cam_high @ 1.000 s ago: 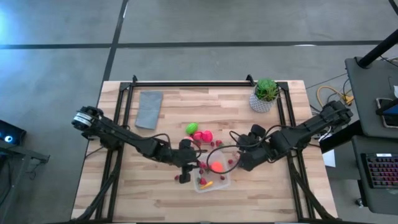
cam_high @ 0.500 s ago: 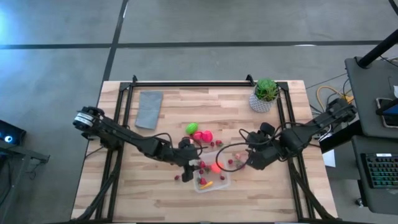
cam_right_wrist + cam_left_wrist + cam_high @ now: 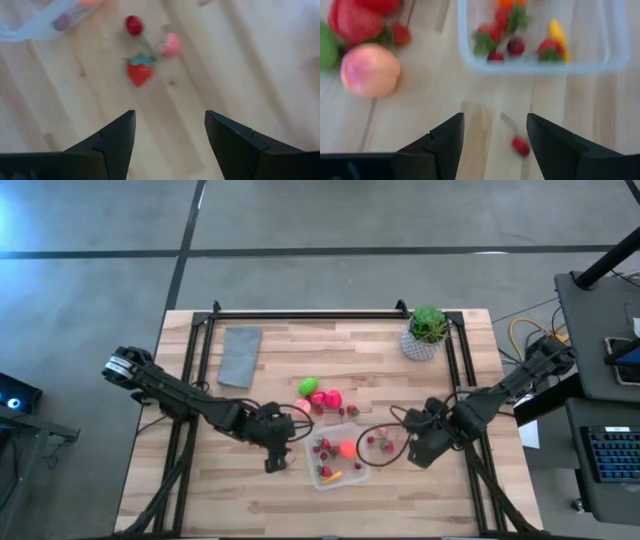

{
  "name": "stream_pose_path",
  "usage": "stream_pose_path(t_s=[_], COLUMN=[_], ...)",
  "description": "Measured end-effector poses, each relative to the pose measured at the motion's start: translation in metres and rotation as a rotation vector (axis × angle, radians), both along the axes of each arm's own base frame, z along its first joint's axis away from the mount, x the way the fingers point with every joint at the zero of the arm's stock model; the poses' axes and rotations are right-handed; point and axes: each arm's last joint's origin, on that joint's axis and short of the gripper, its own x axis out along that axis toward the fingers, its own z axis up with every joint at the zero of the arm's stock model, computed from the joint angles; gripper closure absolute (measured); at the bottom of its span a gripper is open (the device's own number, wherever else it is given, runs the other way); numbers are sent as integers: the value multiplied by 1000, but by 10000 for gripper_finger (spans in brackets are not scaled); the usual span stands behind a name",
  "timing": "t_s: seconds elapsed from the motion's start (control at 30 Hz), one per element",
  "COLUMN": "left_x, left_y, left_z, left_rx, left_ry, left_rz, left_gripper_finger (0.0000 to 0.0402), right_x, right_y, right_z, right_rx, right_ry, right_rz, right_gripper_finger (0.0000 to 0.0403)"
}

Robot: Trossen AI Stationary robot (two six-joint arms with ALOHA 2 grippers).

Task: Pick and placing Produce into tupperware
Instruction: Put the red strawberry into the transparent bin

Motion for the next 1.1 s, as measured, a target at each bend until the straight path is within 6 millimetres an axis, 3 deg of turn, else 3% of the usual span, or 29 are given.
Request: stream_pose_path(t_s=[0.23,0.6,1.1], left_x=[-10,-16,-16], left_y=[-7,-5,-3], left_z=[-8,-20,-21], left_rx=[19,44,110], left_ry=[52,86,73], left_rz=[-37,-35,-62], left_gripper_finger=[201,200,200], right_x=[10,24,37], right_y=[14,24,30], right_z=[-31,-69,-84], right_rx=[72,-24,-124], right_ry=[-98,-28,0], right_rz=[18,111,218], right_gripper_finger=[172,172,172])
